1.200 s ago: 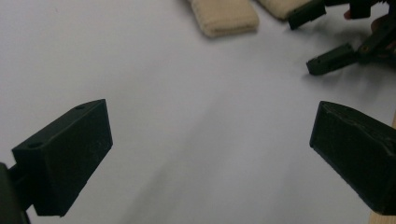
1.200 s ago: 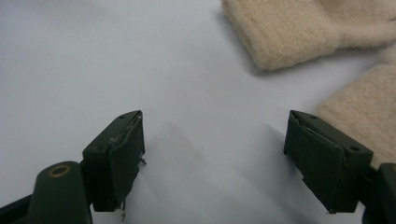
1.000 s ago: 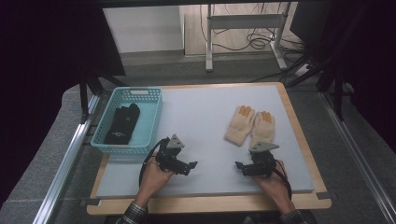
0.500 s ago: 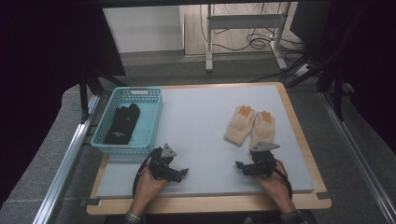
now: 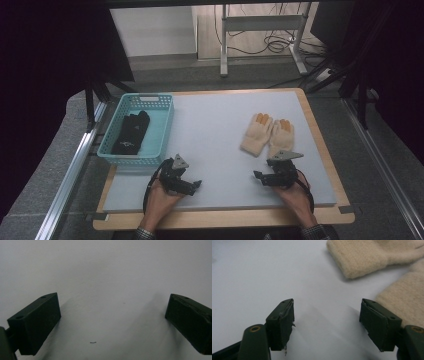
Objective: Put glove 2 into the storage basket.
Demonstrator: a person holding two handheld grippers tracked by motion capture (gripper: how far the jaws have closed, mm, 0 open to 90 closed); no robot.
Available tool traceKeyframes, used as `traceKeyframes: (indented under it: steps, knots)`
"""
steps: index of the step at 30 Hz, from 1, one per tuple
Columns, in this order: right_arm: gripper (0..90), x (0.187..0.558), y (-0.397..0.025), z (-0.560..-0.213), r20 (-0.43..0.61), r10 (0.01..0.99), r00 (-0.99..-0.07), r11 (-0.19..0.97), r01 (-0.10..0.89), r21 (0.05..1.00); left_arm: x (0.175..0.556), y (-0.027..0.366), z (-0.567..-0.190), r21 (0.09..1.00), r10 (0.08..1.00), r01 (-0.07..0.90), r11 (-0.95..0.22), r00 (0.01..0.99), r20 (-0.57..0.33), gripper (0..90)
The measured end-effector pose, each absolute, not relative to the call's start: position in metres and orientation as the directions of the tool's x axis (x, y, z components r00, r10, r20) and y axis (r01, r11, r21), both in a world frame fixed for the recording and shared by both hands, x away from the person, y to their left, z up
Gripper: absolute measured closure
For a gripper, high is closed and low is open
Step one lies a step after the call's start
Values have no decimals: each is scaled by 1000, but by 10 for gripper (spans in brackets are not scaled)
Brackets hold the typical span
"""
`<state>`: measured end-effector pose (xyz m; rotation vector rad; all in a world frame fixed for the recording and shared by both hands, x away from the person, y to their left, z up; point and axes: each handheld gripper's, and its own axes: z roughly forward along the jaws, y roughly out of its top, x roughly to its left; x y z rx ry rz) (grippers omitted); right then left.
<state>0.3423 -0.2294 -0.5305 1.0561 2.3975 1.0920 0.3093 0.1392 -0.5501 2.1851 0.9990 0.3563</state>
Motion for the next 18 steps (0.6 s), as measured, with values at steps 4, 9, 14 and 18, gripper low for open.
traceKeyframes:
  steps: [4, 9, 14, 18]
  knots:
    - [293, 345, -229, -525, 38, 731, -682, 426, 498, 755, 309, 139, -550, 694, 746, 554, -459, 665, -37, 2]
    - [297, 354, -226, -516, 51, 722, -690, 414, 490, 767, 309, 139, -550, 695, 746, 554, -460, 665, -36, 3]
    - [307, 368, -221, -505, 40, 717, -696, 416, 474, 776, 309, 139, -550, 695, 746, 553, -460, 665, -36, 3]
    - [324, 383, -221, -498, 28, 729, -683, 412, 472, 779, 309, 139, -550, 695, 746, 553, -459, 664, -36, 3]
